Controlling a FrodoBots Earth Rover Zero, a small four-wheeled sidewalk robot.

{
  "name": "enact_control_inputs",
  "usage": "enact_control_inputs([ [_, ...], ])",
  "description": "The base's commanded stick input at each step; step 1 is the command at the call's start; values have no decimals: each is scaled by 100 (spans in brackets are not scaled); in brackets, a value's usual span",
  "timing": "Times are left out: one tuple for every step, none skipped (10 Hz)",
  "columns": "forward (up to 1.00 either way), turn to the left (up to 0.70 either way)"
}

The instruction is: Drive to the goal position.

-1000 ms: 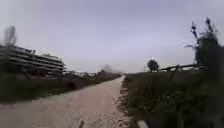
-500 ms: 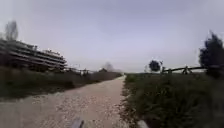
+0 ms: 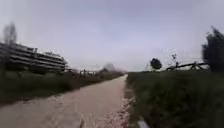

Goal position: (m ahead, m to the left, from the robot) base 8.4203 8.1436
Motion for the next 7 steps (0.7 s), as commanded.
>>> enact_control_inputs([
  [68,0],
  [67,0],
  [68,0],
  [68,0],
  [68,0],
  [68,0],
  [68,0],
])
